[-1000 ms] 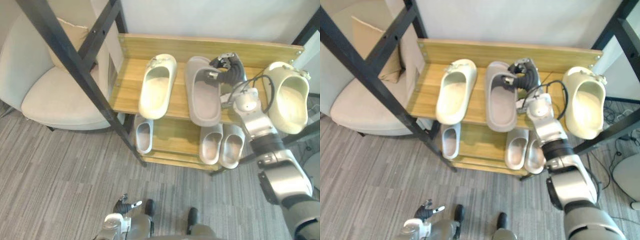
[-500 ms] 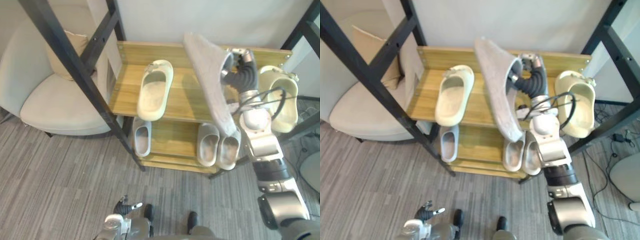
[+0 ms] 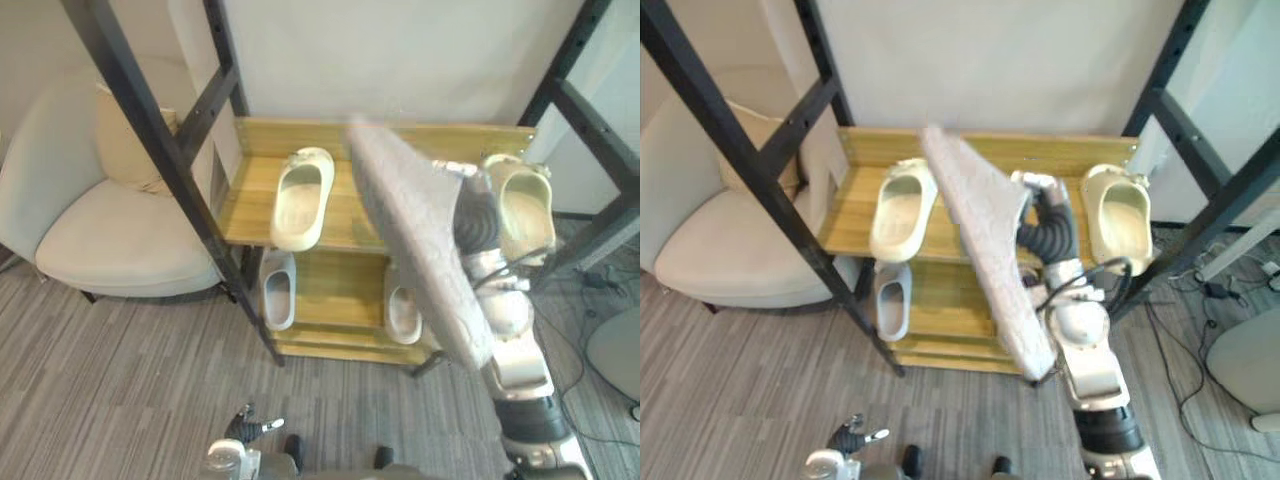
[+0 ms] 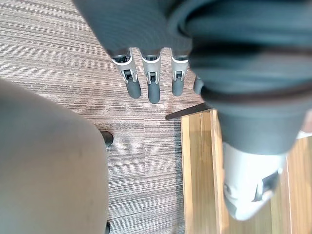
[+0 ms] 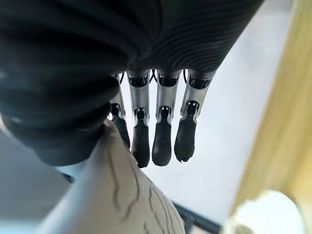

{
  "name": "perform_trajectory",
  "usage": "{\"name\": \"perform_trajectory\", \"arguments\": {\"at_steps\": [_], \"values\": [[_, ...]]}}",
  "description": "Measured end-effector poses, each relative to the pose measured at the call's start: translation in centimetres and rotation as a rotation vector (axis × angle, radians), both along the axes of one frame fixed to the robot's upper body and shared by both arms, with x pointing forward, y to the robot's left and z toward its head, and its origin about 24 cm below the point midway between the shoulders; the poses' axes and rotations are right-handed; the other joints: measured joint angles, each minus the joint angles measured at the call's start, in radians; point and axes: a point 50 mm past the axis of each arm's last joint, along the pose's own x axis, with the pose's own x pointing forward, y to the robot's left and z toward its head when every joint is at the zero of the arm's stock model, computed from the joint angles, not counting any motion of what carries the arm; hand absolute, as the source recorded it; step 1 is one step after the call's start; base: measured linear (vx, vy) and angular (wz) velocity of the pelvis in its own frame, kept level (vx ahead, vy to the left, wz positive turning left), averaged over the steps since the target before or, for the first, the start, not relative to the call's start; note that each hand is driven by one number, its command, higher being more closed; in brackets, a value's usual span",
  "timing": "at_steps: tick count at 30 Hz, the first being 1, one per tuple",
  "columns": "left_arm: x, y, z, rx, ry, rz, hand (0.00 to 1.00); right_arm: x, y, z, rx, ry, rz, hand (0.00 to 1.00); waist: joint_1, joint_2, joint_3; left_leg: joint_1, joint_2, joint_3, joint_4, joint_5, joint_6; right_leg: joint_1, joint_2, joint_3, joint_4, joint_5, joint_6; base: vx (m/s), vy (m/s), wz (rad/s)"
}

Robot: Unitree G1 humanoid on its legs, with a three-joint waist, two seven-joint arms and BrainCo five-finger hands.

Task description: Organize the slippers on the shoe rack

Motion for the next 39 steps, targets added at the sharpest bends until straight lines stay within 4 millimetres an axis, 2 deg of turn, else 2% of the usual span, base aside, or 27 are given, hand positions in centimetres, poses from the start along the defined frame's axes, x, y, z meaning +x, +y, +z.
{"name": "perform_trajectory", "arguments": {"at_steps": [5,8,10,12,15,16,17,21,23,25,26,27,30,34,39], "values": [[-0.2,-0.1,-0.1,-0.002,0.009,-0.009,0.0,-1.0,1.8,-4.3,-0.062,0.186,0.124,1.0,-0.001,0.008,-0.003,0.014,0.0,-0.001,0.003,0.0,-0.001,0.018,0.001,-0.004,-0.004,0.001,0.002,0.0,0.002,0.01],[-0.2,-0.2,-0.1,-0.012,0.008,-0.019,0.0,-1.0,1.9,-6.6,-0.09,0.287,0.136,1.0,0.001,0.022,0.002,0.014,-0.001,-0.009,0.008,0.001,-0.002,0.025,0.001,-0.011,-0.001,0.001,0.002,-0.03,0.008,0.08],[0.2,-0.5,0.0,-0.019,-0.001,-0.024,0.0,-0.7,1.7,-7.4,-0.112,0.322,0.131,1.0,0.005,0.039,0.023,0.006,0.0,-0.011,0.022,0.001,-0.003,0.011,-0.001,-0.014,0.033,-0.009,0.003,-0.04,0.008,0.06],[1.4,-0.9,0.3,-0.023,-0.029,-0.051,0.0,0.0,1.3,-7.9,-0.174,0.339,0.119,1.0,0.004,0.064,0.072,-0.054,-0.001,-0.019,0.076,0.0,-0.004,-0.078,-0.017,-0.016,0.175,-0.064,-0.002,-0.11,0.015,0.16],[3.6,-1.3,1.0,-0.027,-0.091,-0.066,0.0,1.3,1.5,-7.7,-0.248,0.333,0.105,1.0,0.005,0.059,0.143,-0.155,-0.016,-0.02,0.169,-0.01,-0.013,-0.222,-0.059,-0.016,0.393,-0.15,-0.008,-0.31,-0.026,0.3],[6.4,-1.7,2.6,-0.061,-0.209,-0.02,0.0,2.1,3.7,-5.0,-0.311,0.189,0.107,1.0,0.019,0.058,0.19,-0.427,0.003,0.004,0.508,-0.14,-0.04,-0.489,-0.107,-0.012,0.752,-0.312,-0.042,-0.54,-0.133,0.24],[6.9,-1.5,2.9,-0.067,-0.233,-0.002,0.0,1.9,3.9,-4.1,-0.303,0.144,0.098,1.0,0.025,0.055,0.198,-0.465,0.013,0.014,0.549,-0.15,-0.044,-0.53,-0.11,-0.007,0.799,-0.327,-0.048,-0.52,-0.149,0.15],[7.8,-1.4,3.6,-0.067,-0.275,0.004,0.0,2.0,4.2,-3.1,-0.303,0.098,0.101,1.0,0.035,0.052,0.225,-0.514,0.03,0.019,0.606,-0.16,-0.056,-0.582,-0.116,-0.011,0.867,-0.35,-0.059,-0.11,-0.066,-0.01],[8.9,-0.9,4.5,-0.078,-0.34,0.063,0.0,3.2,4.2,-0.4,-0.318,-0.01,0.059,1.0,0.038,0.051,0.229,-0.638,0.039,0.025,0.729,-0.191,-0.047,-0.705,-0.14,-0.01,0.998,-0.383,-0.057,-0.12,-0.026,-0.04],[10.6,-0.4,5.8,-0.1,-0.421,0.125,0.0,4.9,3.3,2.1,-0.318,-0.097,-0.055,1.0,0.045,0.053,0.25,-0.753,0.04,0.007,0.86,-0.229,-0.054,-0.808,-0.152,0.0,1.117,-0.43,-0.069,-0.17,-0.019,0.14],[11.9,-0.6,6.7,-0.11,-0.463,0.128,0.0,6.0,2.2,3.1,-0.308,-0.117,-0.147,1.0,0.06,0.053,0.277,-0.795,0.039,-0.007,0.905,-0.237,-0.063,-0.846,-0.158,-0.002,1.168,-0.447,-0.08,-0.19,-0.051,0.19],[12.3,-0.8,7.2,-0.142,-0.494,0.105,0.0,6.6,1.5,3.3,-0.308,-0.111,-0.208,1.0,0.073,0.059,0.284,-0.82,0.04,-0.015,0.927,-0.24,-0.068,-0.867,-0.159,-0.006,1.192,-0.457,-0.084,-0.17,-0.066,0.16],[12.4,-1.2,7.6,-0.169,-0.521,0.133,0.0,7.8,0.8,3.6,-0.331,-0.108,-0.298,1.0,0.1,0.067,0.289,-0.852,0.038,-0.016,0.946,-0.24,-0.069,-0.904,-0.171,-0.006,1.232,-0.473,-0.094,-0.1,-0.084,0.11],[12.1,-1.3,7.9,-0.192,-0.553,0.165,0.0,9.1,0.4,5.7,-0.333,-0.171,-0.399,1.0,0.108,0.069,0.29,-0.887,0.04,-0.026,0.952,-0.235,-0.078,-0.938,-0.174,-0.016,1.251,-0.483,-0.107,-0.03,-0.05,0.07],[12.1,-1.5,8.5,-0.207,-0.598,0.167,0.0,10.9,-1.9,8.4,-0.293,-0.185,-0.578,1.0,0.127,0.071,0.289,-0.93,0.04,-0.047,0.972,-0.236,-0.083,-0.966,-0.177,-0.038,1.275,-0.501,-0.108,0.0,-0.006,0.09]]}}
